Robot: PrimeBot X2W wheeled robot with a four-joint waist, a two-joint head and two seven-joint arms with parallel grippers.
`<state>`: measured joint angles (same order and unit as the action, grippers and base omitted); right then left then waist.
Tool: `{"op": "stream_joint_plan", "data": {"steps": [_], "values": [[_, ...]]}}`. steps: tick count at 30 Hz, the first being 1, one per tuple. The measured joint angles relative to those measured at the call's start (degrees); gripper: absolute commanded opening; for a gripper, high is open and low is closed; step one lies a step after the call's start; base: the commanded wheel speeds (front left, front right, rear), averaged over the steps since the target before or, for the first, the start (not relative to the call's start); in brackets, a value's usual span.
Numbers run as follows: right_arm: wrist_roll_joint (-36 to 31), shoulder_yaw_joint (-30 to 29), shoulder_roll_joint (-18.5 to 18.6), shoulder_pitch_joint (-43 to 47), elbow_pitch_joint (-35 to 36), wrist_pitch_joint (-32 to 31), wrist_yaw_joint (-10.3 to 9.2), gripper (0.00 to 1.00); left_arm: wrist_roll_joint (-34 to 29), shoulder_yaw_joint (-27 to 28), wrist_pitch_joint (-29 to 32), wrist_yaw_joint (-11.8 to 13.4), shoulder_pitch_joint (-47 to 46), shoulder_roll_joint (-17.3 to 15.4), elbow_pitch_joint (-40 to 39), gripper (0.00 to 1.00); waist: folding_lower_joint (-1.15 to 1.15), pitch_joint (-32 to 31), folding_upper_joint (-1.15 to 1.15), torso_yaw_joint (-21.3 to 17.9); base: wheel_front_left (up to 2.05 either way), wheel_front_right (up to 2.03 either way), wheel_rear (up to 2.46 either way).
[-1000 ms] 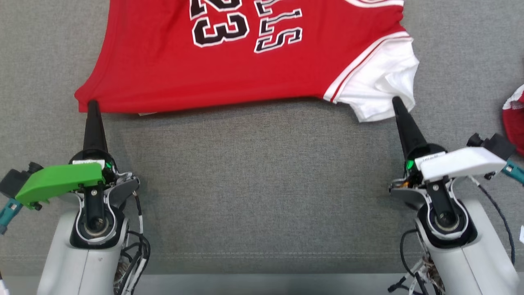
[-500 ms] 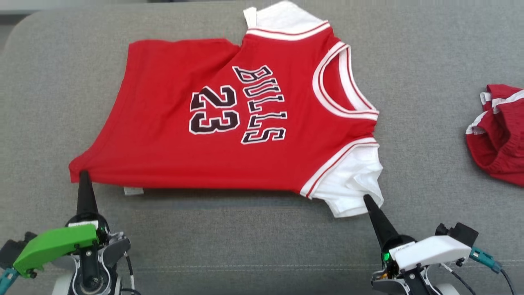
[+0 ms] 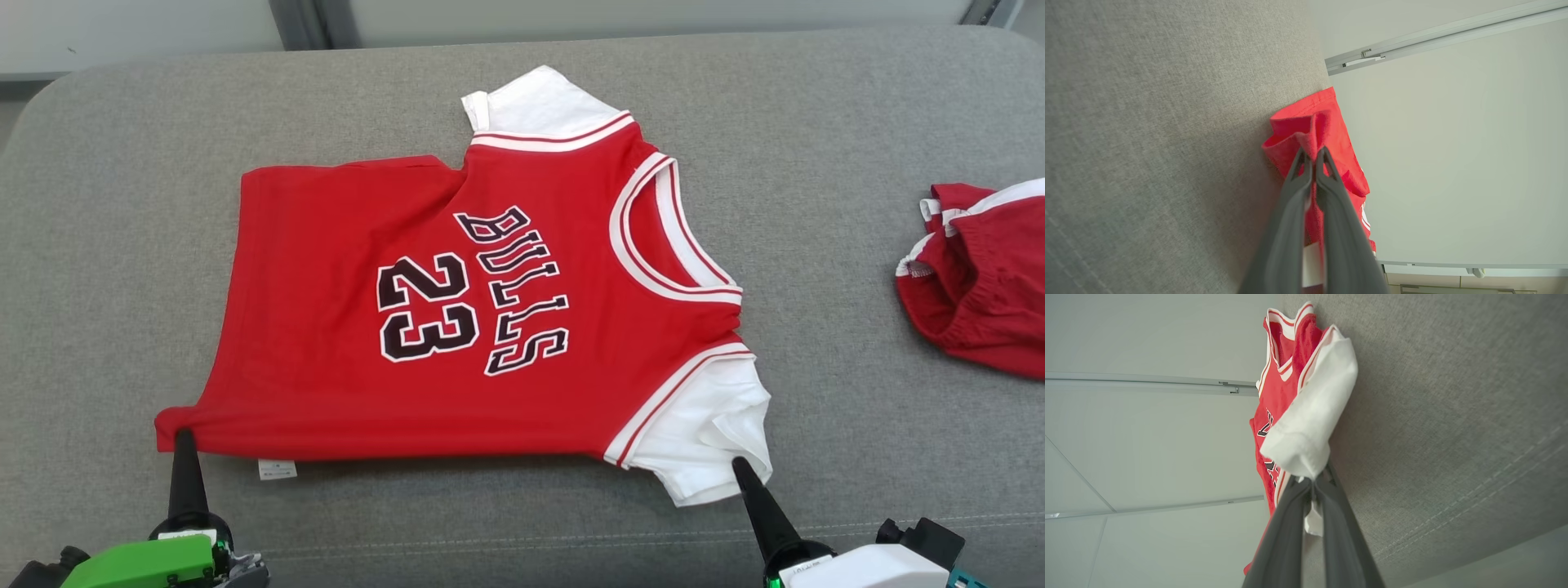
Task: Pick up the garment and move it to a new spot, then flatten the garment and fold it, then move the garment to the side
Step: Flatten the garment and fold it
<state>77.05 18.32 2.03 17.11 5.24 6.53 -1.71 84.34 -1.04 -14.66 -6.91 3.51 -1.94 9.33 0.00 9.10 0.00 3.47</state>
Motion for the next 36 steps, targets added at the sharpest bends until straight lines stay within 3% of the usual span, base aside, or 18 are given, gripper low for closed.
{"op": "stream_joint_plan", "data": {"steps": [12,23,32,36], "values": [[-0.5,0.5,0.4,3.9,2.8,0.5,-1.42,0.0,0.6,-0.8,0.0,-0.1,3.6,0.0,-3.5,0.0,0.0,1.3,0.0,-0.5,0.0,0.0,0.0],[-2.0,0.8,0.8,-0.3,5.0,0.2,-1.94,0.0,1.2,-5.3,0.0,0.1,3.5,-0.2,-7.6,0.0,0.0,3.1,0.0,-0.5,0.0,0.0,0.0],[-3.9,1.2,2.4,-8.3,5.6,-2.7,-3.01,0.0,-0.2,-6.9,0.4,3.8,-2.0,-0.4,-12.3,0.0,0.0,5.6,0.0,-0.6,0.0,0.0,0.0],[-4.7,0.7,3.4,-11.8,5.3,-3.6,-3.48,0.0,-0.8,-8.1,2.1,6.6,-4.7,-0.9,-13.0,0.0,0.0,6.5,0.0,-0.5,0.0,0.0,0.0]]}}
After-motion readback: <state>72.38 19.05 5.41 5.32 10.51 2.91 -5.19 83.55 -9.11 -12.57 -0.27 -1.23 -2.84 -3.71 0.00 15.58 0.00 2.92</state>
